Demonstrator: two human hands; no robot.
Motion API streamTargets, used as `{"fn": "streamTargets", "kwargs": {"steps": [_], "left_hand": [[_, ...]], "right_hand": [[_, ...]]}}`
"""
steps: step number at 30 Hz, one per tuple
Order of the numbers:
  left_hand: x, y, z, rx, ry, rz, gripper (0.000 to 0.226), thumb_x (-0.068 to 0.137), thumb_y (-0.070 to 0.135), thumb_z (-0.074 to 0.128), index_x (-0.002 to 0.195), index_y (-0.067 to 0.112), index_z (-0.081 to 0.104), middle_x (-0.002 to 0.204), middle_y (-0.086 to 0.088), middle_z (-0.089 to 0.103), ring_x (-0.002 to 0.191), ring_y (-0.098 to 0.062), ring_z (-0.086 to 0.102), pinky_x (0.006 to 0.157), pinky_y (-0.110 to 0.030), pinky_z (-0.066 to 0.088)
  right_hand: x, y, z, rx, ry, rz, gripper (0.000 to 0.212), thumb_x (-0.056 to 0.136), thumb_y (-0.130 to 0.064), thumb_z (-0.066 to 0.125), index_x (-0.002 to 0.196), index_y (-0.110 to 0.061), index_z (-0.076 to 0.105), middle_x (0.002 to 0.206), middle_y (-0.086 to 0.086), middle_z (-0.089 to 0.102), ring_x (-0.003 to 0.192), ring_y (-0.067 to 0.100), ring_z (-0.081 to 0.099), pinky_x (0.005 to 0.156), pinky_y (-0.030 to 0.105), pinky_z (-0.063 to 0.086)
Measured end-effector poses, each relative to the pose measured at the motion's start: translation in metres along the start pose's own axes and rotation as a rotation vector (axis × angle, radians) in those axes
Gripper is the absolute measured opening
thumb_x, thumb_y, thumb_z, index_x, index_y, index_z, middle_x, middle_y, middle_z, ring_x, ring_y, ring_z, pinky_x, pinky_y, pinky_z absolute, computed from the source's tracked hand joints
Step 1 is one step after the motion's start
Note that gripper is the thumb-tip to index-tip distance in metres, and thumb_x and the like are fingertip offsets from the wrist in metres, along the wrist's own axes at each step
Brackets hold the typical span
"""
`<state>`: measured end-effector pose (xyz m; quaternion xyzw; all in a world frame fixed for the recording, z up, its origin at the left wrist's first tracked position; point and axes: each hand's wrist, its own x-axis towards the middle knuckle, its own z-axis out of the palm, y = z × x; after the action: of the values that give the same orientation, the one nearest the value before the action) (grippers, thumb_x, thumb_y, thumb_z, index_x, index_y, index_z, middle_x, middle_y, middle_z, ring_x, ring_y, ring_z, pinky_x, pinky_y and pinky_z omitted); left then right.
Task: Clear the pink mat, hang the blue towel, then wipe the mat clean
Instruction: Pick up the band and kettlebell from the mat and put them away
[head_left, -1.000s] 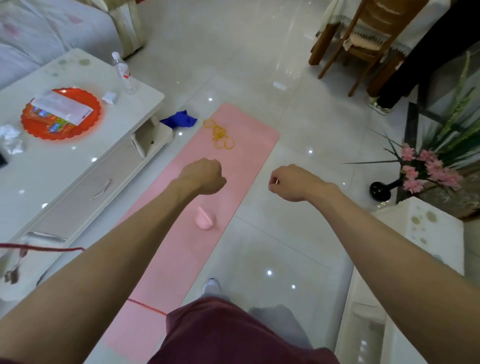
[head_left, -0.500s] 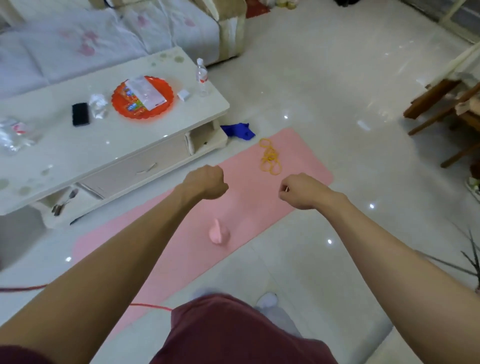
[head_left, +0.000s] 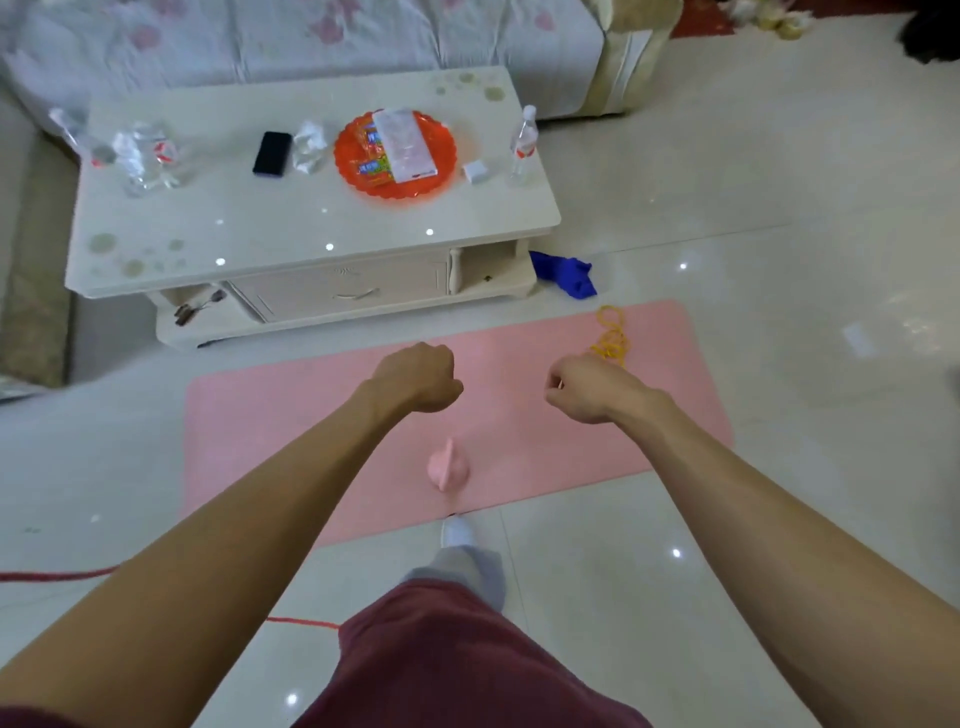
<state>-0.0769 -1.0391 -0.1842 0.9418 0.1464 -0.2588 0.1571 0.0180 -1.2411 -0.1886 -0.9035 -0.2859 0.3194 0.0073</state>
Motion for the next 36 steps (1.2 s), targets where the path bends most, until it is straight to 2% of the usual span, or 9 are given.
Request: {"fn": "streamTargets", "kwargs": {"steps": [2, 7, 11, 18, 25, 28, 32, 34, 36], "left_hand": [[0.021, -0.002, 0.001, -0.015, -0.016, -0.02, 0.029, 0.092, 0.026, 0.049, 0.108, 0.008, 0.065, 0.104, -0.013, 0.065, 0.088, -0.03, 0.06, 0.078, -0.035, 0.052], [0.051, 0.002, 0.015, -0.101, -0.048, -0.062, 0.027, 0.09, 0.023, 0.048, 0.106, 0.006, 0.063, 0.103, -0.014, 0.062, 0.083, -0.03, 0.054, 0.069, -0.032, 0.043], [0.055, -0.004, 0.03, -0.175, -0.103, -0.126, 0.029, 0.091, 0.024, 0.048, 0.108, 0.006, 0.063, 0.106, -0.014, 0.064, 0.089, -0.032, 0.058, 0.07, -0.031, 0.043], [0.073, 0.015, 0.031, -0.222, -0.107, -0.215, 0.027, 0.091, 0.023, 0.047, 0.107, 0.007, 0.061, 0.107, -0.013, 0.063, 0.087, -0.03, 0.056, 0.07, -0.031, 0.043], [0.132, 0.1, 0.021, -0.228, -0.071, -0.232, 0.029, 0.091, 0.023, 0.047, 0.11, 0.007, 0.062, 0.108, -0.014, 0.062, 0.084, -0.03, 0.053, 0.071, -0.032, 0.043], [0.17, 0.151, 0.029, -0.201, -0.103, -0.212, 0.024, 0.092, 0.021, 0.046, 0.102, 0.005, 0.06, 0.106, -0.016, 0.063, 0.084, -0.031, 0.055, 0.071, -0.032, 0.044], [0.228, 0.204, 0.064, -0.191, -0.159, -0.226, 0.024, 0.093, 0.022, 0.045, 0.105, 0.006, 0.059, 0.113, -0.019, 0.062, 0.094, -0.033, 0.059, 0.078, -0.036, 0.047], [0.258, 0.223, 0.091, -0.224, -0.199, -0.231, 0.022, 0.094, 0.022, 0.044, 0.102, 0.007, 0.058, 0.112, -0.017, 0.062, 0.092, -0.033, 0.059, 0.079, -0.036, 0.048], [0.29, 0.235, 0.122, -0.272, -0.228, -0.257, 0.028, 0.094, 0.024, 0.045, 0.11, 0.006, 0.059, 0.116, -0.017, 0.062, 0.1, -0.034, 0.061, 0.079, -0.034, 0.047]], "right_hand": [[0.023, 0.003, -0.004, -0.019, -0.021, -0.009, 0.024, 0.086, -0.022, 0.051, 0.1, -0.014, 0.069, 0.109, 0.009, 0.069, 0.099, 0.03, 0.063, 0.085, 0.039, 0.053], [0.064, 0.012, -0.001, -0.063, -0.063, -0.042, 0.026, 0.087, -0.023, 0.05, 0.105, -0.013, 0.067, 0.115, 0.012, 0.067, 0.103, 0.032, 0.061, 0.085, 0.037, 0.052], [0.079, 0.013, 0.006, -0.1, -0.153, -0.064, 0.029, 0.088, -0.023, 0.05, 0.109, -0.012, 0.068, 0.117, 0.015, 0.066, 0.104, 0.033, 0.062, 0.085, 0.037, 0.052], [0.096, 0.05, -0.011, -0.147, -0.2, -0.097, 0.03, 0.089, -0.024, 0.048, 0.11, -0.012, 0.066, 0.117, 0.014, 0.065, 0.104, 0.032, 0.061, 0.084, 0.036, 0.052], [0.131, 0.15, -0.036, -0.175, -0.193, -0.132, 0.029, 0.092, -0.024, 0.047, 0.111, -0.011, 0.064, 0.118, 0.014, 0.064, 0.106, 0.032, 0.059, 0.087, 0.039, 0.051], [0.16, 0.207, -0.038, -0.177, -0.228, -0.164, 0.026, 0.091, -0.024, 0.048, 0.104, -0.011, 0.065, 0.114, 0.015, 0.065, 0.102, 0.032, 0.06, 0.084, 0.04, 0.052], [0.209, 0.285, -0.024, -0.168, -0.274, -0.127, 0.023, 0.092, -0.024, 0.049, 0.098, -0.011, 0.067, 0.108, 0.017, 0.067, 0.098, 0.032, 0.062, 0.075, 0.033, 0.048], [0.232, 0.317, -0.011, -0.126, -0.283, -0.077, 0.025, 0.093, -0.024, 0.048, 0.101, -0.009, 0.068, 0.109, 0.017, 0.067, 0.101, 0.033, 0.062, 0.078, 0.034, 0.048], [0.261, 0.342, 0.012, -0.035, -0.276, -0.033, 0.025, 0.092, -0.023, 0.05, 0.1, -0.01, 0.069, 0.105, 0.015, 0.07, 0.099, 0.032, 0.063, 0.081, 0.036, 0.052]]}}
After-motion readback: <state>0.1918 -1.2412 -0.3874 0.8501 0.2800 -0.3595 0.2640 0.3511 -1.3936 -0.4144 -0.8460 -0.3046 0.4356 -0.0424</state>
